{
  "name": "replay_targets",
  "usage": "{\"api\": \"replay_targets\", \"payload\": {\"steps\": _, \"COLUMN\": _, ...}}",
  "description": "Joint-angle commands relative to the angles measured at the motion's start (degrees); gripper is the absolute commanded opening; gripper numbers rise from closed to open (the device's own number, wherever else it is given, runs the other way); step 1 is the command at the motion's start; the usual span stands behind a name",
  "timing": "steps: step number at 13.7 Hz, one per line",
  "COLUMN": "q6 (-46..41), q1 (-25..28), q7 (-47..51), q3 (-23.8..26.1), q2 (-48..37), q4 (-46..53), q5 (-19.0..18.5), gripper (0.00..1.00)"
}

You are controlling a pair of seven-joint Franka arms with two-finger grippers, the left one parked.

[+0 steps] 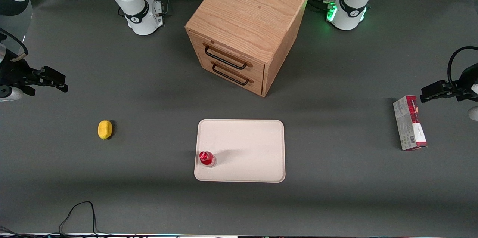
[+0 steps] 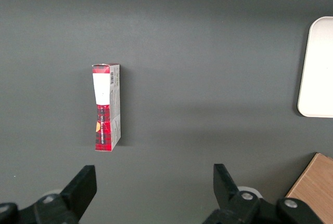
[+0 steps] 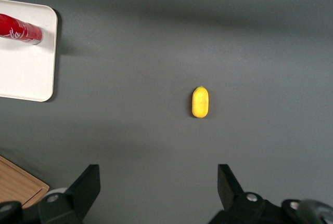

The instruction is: Place coke bottle on tray

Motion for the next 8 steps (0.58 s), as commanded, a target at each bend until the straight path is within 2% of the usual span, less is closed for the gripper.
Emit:
{"api": "replay_targets", "payload": {"steps": 1, "q6": 0.23, "q1": -0.26, "q7": 1.96, "q3": 0.57, "q2": -1.59, "q4": -1.36, "q5": -1.09, "gripper": 1.0}}
{"api": "replay_targets", "payload": {"steps": 5, "q6": 0.06, "q1": -0.6, "q7": 4.17, "q3": 0.83, "q2": -1.59, "q4": -1.54, "q5": -1.09, "gripper": 1.0}}
{"api": "replay_targets", "payload": {"steps": 8, "q6": -0.29, "q1": -3.85, "q7": 4.09, "q3": 3.46, "q2": -1.59, "q4": -1.45, "q5": -1.09, "gripper": 1.0}}
